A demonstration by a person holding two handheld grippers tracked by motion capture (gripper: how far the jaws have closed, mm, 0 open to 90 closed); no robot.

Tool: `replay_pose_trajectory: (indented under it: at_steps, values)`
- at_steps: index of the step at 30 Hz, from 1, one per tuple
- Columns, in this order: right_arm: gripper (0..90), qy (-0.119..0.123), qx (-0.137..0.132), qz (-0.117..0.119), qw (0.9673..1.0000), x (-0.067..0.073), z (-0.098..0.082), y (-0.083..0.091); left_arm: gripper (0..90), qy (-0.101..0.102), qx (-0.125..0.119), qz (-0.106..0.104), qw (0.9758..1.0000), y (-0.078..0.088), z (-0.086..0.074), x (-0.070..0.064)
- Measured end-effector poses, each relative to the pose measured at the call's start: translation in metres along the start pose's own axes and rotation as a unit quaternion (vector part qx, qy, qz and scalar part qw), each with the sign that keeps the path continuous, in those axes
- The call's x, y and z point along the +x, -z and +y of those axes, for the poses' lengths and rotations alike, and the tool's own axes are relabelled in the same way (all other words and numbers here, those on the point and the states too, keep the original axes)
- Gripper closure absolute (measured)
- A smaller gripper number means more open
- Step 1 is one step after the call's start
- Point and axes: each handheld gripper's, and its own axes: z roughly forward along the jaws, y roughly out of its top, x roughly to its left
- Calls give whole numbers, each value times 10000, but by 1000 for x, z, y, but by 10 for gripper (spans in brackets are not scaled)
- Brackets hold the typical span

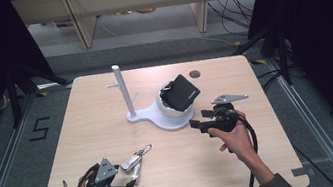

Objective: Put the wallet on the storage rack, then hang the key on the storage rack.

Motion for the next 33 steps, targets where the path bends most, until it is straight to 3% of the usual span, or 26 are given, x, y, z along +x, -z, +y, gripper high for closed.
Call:
replay_pose_trajectory:
  at_steps: [2,3,6,7,8,12,13,15,17,19,20,21,24,25,27,28,29,30,31,33]
  values:
    - [292,127,78,-93,9998,4,-3,0,239,-65,76,-14,9999,1,0,1]
    - [292,143,43,-102,9998,7,-5,-1,238,1,30,17,10000,0,0,0]
    - [289,98,136,21,9999,13,-12,-2,238,-40,94,-40,9999,0,1,1]
    - [284,233,217,-35,9995,13,-14,-4,238,-65,98,-56,9999,0,1,1]
    - [281,288,225,-58,9993,16,-16,-5,238,29,23,-59,10000,-2,2,0]
    - [281,263,333,41,9991,23,-25,-6,237,-12,97,-49,9999,0,2,3]
    - [281,389,408,-73,9984,23,-27,-6,237,-19,81,-55,10000,-1,2,3]
    - [280,495,457,16,9977,22,-32,-8,237,82,7,-62,9999,-2,2,3]
    - [279,538,545,-74,9970,22,-38,-7,237,91,1,-77,9999,-2,2,3]
    - [273,333,640,-13,9974,26,-43,-6,236,52,21,-120,9999,-1,2,3]
    - [273,453,622,-27,9970,24,-45,-5,235,131,-54,-122,9998,-1,2,0]
    - [273,507,614,-9,9968,24,-48,-5,235,57,-35,-144,9999,-1,2,-1]
    - [273,535,706,-19,9961,26,-56,-2,235,60,-42,-106,9999,-1,1,-3]
    - [273,523,743,-61,9958,28,-59,-1,235,-24,-20,-142,9999,0,1,-2]
    - [273,467,762,57,9960,29,-64,1,234,120,-84,-120,9998,-1,1,-2]
    - [273,530,779,15,9956,28,-66,2,234,19,-13,-105,9999,0,1,0]
    - [273,346,795,52,9962,31,-69,4,234,152,-111,-97,9998,-1,1,-1]
    - [273,536,790,52,9954,29,-70,6,233,91,-50,-96,9999,1,1,1]
    - [273,530,801,-10,9954,29,-72,8,232,123,-62,-78,9999,1,2,1]
    - [273,317,889,54,9955,31,-76,13,231,148,-90,-108,9998,0,4,2]
